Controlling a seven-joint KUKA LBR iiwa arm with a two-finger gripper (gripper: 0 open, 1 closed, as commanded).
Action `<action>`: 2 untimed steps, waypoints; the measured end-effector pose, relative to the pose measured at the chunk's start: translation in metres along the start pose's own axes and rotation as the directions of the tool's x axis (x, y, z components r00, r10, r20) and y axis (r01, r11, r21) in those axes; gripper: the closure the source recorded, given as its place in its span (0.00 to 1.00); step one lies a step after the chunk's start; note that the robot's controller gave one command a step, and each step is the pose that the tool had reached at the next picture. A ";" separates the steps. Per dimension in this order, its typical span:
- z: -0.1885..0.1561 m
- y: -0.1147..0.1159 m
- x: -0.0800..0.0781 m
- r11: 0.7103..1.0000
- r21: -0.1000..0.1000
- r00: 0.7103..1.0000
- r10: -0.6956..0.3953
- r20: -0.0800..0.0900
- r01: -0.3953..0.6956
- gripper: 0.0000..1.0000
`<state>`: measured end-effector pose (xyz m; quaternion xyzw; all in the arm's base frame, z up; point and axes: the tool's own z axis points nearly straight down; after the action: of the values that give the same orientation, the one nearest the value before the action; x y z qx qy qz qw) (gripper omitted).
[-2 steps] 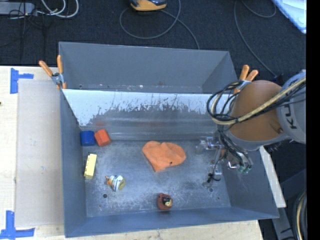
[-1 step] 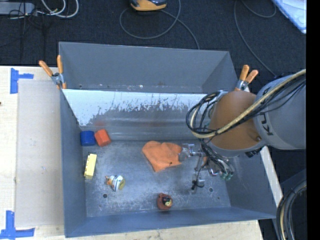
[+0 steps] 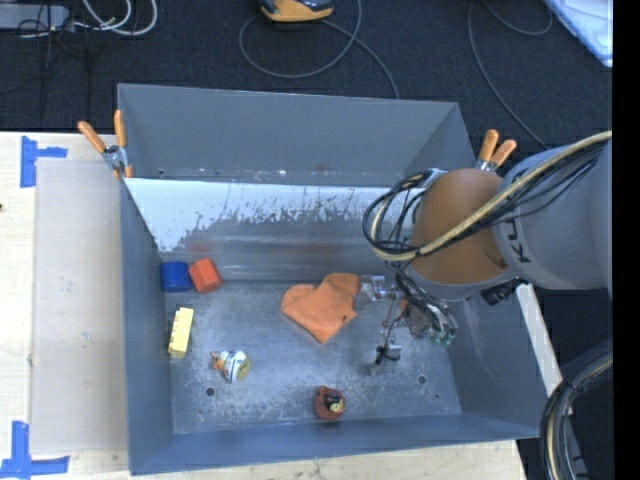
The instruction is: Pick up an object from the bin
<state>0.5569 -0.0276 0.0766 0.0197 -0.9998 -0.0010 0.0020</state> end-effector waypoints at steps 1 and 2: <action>0.002 0.024 -0.023 0.991 0.000 0.991 0.133 0.005 -0.133 0.00; 0.005 0.036 -0.046 0.999 0.000 0.999 -0.033 0.002 0.033 0.00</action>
Offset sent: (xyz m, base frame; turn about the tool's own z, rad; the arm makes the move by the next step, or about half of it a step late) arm 0.0497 0.0394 -0.0066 -0.0213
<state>0.6014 0.0100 0.0711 0.0361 -0.9993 -0.0010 0.0007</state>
